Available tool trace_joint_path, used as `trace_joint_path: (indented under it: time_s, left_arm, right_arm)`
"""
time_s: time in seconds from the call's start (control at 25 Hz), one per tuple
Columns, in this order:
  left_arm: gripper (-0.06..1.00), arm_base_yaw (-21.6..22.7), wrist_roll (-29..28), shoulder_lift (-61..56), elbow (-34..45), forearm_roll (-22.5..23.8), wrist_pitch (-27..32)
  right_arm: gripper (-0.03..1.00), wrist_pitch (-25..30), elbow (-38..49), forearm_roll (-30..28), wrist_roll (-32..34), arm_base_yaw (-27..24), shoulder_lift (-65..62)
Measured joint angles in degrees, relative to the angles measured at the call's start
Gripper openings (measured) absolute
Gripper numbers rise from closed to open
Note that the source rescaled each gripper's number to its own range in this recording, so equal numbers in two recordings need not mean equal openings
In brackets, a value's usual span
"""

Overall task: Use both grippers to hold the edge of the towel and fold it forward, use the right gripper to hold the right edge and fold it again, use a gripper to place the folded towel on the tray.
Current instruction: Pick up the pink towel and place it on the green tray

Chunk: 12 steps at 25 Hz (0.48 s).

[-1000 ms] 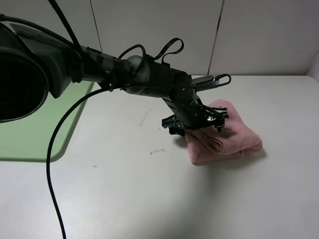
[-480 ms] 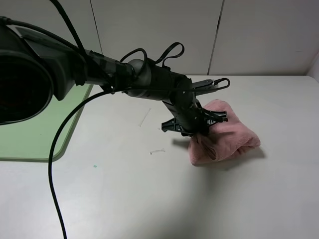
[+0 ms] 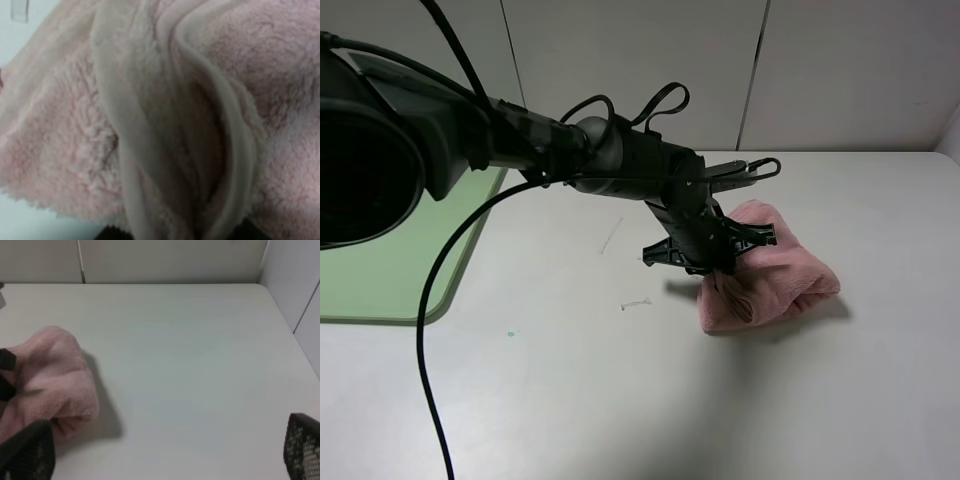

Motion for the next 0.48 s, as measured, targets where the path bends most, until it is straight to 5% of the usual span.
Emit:
trace_joint_path:
  time_s: [0.48]
  left_arm:
    - [0.14, 2.38, 0.52, -4.93, 0.10, 3.35, 9.99]
  right_arm:
    - [1.00, -0.05, 0.00, -0.05, 0.00, 0.00, 0.00]
